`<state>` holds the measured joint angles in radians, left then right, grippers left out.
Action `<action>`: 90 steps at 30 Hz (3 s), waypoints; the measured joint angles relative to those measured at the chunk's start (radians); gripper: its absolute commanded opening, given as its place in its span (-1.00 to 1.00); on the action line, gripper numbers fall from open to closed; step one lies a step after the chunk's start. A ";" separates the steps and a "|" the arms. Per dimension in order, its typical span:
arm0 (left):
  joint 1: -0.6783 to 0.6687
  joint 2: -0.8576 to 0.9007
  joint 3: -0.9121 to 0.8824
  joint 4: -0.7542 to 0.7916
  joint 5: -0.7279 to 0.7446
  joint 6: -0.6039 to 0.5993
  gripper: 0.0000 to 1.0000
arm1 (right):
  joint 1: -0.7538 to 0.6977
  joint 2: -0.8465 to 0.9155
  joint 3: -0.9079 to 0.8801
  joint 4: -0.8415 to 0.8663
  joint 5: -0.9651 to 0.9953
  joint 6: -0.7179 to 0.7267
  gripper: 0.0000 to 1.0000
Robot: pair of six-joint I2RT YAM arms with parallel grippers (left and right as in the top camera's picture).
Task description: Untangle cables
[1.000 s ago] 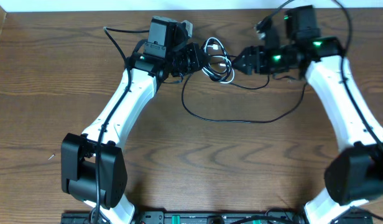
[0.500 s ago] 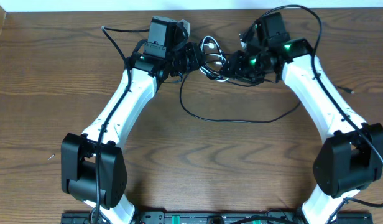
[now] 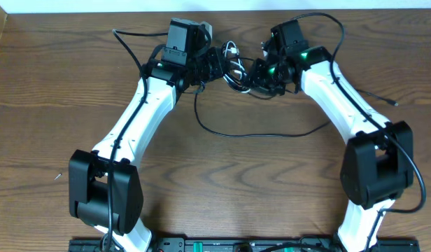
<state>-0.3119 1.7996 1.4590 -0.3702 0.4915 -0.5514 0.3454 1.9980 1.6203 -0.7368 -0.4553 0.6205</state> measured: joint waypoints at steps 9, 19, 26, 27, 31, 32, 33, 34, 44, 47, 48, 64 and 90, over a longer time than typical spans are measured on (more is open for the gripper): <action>-0.018 0.000 0.000 0.000 0.003 -0.002 -0.85 | 0.010 0.038 0.001 -0.008 0.005 0.023 -0.98; 0.077 -0.064 -0.020 0.042 0.068 -0.025 -0.85 | -0.016 0.037 0.004 -0.100 0.096 -0.008 -0.99; 0.259 -0.273 0.014 0.063 0.068 -0.028 -0.85 | -0.115 0.063 -0.073 -0.125 0.187 -0.085 -0.98; 0.262 -0.285 0.018 0.060 0.073 -0.028 -0.85 | -0.122 0.064 -0.075 -0.124 0.187 -0.102 -0.98; 0.254 -0.280 0.020 0.006 0.086 -0.027 -0.85 | -0.126 0.064 -0.077 -0.105 0.136 -0.203 -0.98; 0.249 -0.271 0.020 -0.010 0.086 -0.024 -0.85 | -0.124 0.064 -0.077 -0.102 0.118 -0.227 -0.98; 0.244 -0.261 0.020 -0.024 0.087 -0.021 -0.85 | -0.121 0.064 -0.077 -0.102 0.103 -0.246 -0.98; 0.238 -0.251 0.020 -0.038 0.086 -0.017 -0.85 | -0.119 0.064 -0.077 -0.102 0.088 -0.264 -0.98; 0.143 -0.171 0.020 -0.116 0.086 0.007 -0.85 | -0.113 0.025 -0.077 -0.093 -0.166 -0.456 -0.98; 0.112 -0.154 0.020 -0.121 0.086 0.017 -0.85 | -0.120 -0.042 -0.077 -0.085 -0.269 -0.519 -0.98; 0.102 -0.151 0.020 -0.121 0.086 0.026 -0.85 | -0.123 -0.065 -0.077 -0.082 -0.301 -0.534 -0.98; -0.045 -0.125 0.020 -0.121 0.087 0.134 -0.85 | -0.222 -0.157 -0.077 0.048 -0.530 -0.478 -0.98; -0.128 0.031 0.020 0.086 0.275 0.269 -0.53 | -0.243 -0.157 -0.077 0.135 -0.622 -0.309 -0.98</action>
<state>-0.4397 1.8301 1.4788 -0.2840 0.7666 -0.2829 0.1020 1.8408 1.5436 -0.6014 -1.0775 0.3115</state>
